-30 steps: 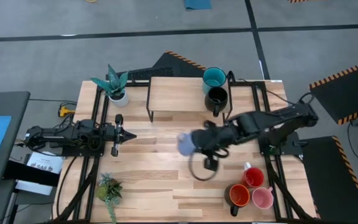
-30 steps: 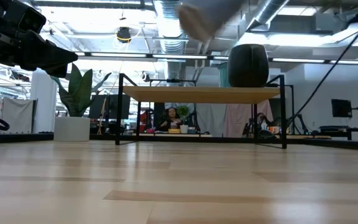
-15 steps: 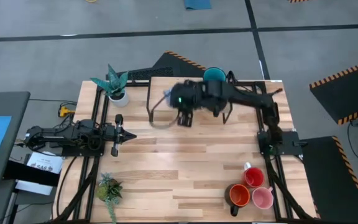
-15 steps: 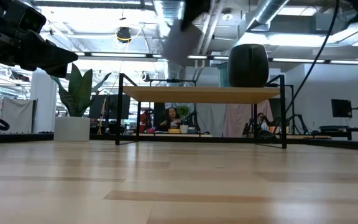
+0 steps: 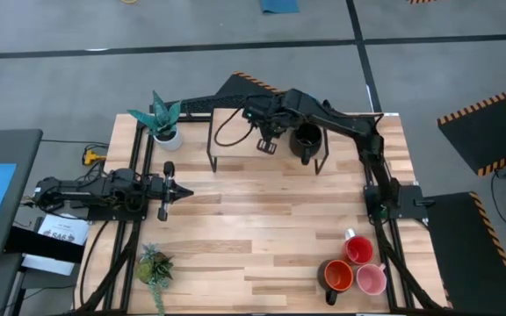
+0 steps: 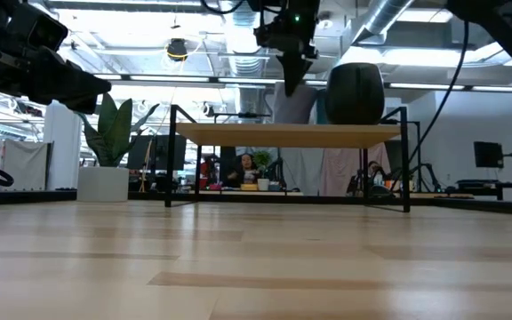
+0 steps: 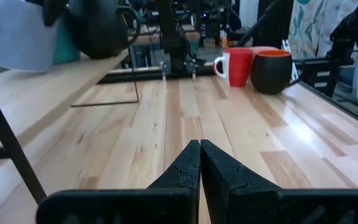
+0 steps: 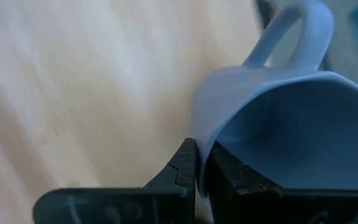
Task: Place coffee mugs
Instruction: Put the blue mug on the shelf, then put the orange mug on the shelf
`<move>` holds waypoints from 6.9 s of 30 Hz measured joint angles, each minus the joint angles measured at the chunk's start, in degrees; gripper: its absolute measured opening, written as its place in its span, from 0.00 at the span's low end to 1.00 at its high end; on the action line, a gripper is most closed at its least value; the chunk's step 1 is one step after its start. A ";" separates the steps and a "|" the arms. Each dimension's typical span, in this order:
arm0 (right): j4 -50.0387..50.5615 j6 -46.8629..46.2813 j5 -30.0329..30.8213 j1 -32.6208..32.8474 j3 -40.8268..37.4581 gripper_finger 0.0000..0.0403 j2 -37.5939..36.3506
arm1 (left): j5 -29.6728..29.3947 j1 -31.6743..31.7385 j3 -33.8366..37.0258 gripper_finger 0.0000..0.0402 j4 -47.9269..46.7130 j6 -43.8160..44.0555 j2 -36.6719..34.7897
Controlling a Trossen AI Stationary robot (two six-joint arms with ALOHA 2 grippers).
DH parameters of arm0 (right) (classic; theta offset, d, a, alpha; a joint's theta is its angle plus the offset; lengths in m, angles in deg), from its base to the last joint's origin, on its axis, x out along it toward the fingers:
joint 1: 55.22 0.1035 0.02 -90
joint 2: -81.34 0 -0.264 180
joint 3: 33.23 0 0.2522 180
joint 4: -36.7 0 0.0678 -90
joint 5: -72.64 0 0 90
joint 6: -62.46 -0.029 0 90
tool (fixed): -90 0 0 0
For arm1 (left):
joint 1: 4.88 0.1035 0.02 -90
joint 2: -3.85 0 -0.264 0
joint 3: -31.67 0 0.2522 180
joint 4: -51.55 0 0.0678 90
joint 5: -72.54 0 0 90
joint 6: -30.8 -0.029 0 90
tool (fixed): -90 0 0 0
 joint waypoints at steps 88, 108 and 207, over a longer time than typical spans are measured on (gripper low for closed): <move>2.86 -2.41 -27.42 10.11 -2.01 0.59 -14.89 | -0.05 -0.02 -0.01 0.00 0.12 0.00 0.46; -4.08 -37.38 -21.53 41.20 -46.93 0.59 -31.26 | -0.05 -0.01 0.00 0.00 0.12 0.00 0.46; -6.46 -97.00 -24.51 57.66 -65.03 0.10 -29.43 | -0.05 0.00 -0.01 0.00 0.12 0.00 0.48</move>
